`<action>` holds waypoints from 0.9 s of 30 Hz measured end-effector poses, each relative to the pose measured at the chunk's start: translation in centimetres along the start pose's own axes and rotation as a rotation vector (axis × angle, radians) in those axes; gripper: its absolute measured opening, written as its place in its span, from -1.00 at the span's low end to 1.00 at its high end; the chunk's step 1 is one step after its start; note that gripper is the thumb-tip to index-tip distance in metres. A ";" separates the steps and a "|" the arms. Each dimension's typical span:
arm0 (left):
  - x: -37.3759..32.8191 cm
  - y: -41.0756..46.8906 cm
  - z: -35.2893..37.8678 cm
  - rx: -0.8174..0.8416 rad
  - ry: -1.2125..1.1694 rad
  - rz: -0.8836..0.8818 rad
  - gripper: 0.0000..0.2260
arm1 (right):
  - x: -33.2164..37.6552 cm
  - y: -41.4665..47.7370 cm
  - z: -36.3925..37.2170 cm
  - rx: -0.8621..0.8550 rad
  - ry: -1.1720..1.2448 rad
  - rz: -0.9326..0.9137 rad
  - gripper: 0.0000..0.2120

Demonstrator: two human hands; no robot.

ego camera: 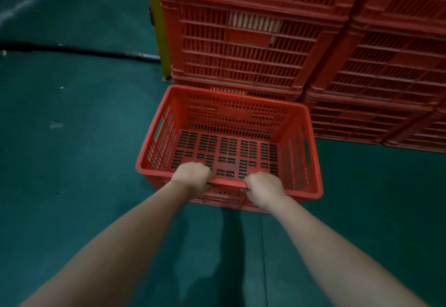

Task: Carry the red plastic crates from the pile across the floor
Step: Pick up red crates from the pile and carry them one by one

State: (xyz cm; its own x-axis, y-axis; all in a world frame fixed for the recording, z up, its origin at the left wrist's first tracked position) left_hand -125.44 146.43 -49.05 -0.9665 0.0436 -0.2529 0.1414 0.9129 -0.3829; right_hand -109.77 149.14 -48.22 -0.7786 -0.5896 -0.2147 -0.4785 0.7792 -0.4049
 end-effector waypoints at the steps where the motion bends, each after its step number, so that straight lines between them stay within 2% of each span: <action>1: -0.1 0.4 -0.1 -0.014 -0.010 0.009 -0.76 | -0.4 0.5 -0.1 -0.001 -0.003 0.005 -0.72; 6: 0.2 2.0 -1.2 -0.049 -0.019 0.036 -0.80 | -1.6 2.5 -0.5 -0.006 -0.007 0.019 -0.72; 14: 0.6 2.8 -1.7 -0.003 -0.029 0.032 -0.80 | -1.9 3.3 -0.6 -0.014 0.021 0.010 -0.75; 20: 0.2 2.4 -1.7 -0.006 0.008 -0.035 -0.76 | -1.9 2.9 -0.4 -0.001 0.038 0.028 -0.75; 24: -0.1 2.0 -1.3 -0.010 0.056 -0.146 -0.73 | -1.8 2.7 -0.2 0.124 0.060 0.057 -0.67; 27: -0.7 0.7 -2.0 -0.034 0.040 -0.162 -0.64 | -2.1 1.6 -0.8 0.193 0.125 0.040 -0.56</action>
State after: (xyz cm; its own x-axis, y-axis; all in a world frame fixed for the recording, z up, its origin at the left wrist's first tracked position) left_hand -125.06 147.86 -47.34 -0.9839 -0.0900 -0.1547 -0.0237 0.9224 -0.3854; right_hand -109.29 151.81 -47.71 -0.8455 -0.5185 -0.1274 -0.3687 0.7395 -0.5632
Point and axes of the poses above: each hand's wrist, its own y-axis towards the middle knuckle, its own z-axis out of the palm, x = y × z, the point moved 6 cm from there along y, towards the middle knuckle, and after that the axes turned 14 degrees about -y, right-handed, at the moved point
